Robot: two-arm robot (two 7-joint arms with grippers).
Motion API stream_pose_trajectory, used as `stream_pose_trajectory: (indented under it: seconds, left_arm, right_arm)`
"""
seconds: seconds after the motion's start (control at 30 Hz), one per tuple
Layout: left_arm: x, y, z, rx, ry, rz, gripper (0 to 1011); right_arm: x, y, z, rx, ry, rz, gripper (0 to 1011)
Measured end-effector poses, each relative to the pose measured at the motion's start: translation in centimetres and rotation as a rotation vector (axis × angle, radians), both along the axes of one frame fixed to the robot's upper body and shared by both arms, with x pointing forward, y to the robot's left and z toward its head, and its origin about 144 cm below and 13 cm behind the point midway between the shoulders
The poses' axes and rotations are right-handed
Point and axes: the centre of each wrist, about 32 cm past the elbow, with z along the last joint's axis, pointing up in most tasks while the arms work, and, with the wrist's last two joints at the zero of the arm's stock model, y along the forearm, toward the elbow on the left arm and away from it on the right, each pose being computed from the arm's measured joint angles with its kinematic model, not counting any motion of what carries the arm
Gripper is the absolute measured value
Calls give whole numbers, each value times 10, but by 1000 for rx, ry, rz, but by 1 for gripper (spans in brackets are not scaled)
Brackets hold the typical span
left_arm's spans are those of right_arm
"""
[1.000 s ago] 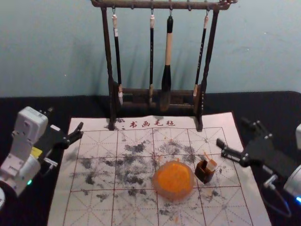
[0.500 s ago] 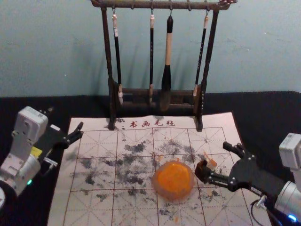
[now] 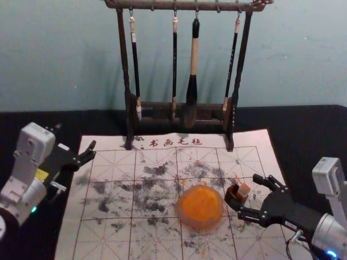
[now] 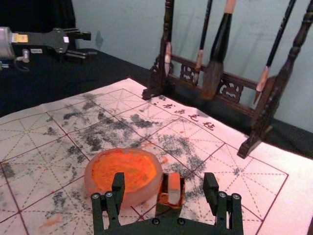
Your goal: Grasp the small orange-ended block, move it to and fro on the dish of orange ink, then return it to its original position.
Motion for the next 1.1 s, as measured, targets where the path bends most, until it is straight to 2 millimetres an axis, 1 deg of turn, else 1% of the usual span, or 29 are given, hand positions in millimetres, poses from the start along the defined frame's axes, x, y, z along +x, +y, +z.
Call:
stream_pose_trajectory:
  seconds: [0.43, 1.1]
  left_arm:
    - [0, 0, 0, 0, 0, 0, 1001]
    - [0, 0, 0, 0, 0, 0, 1001]
  right_arm:
    - [7, -2, -5, 20, 33, -20, 1002]
    - [8, -2, -5, 25, 44, -11, 1002]
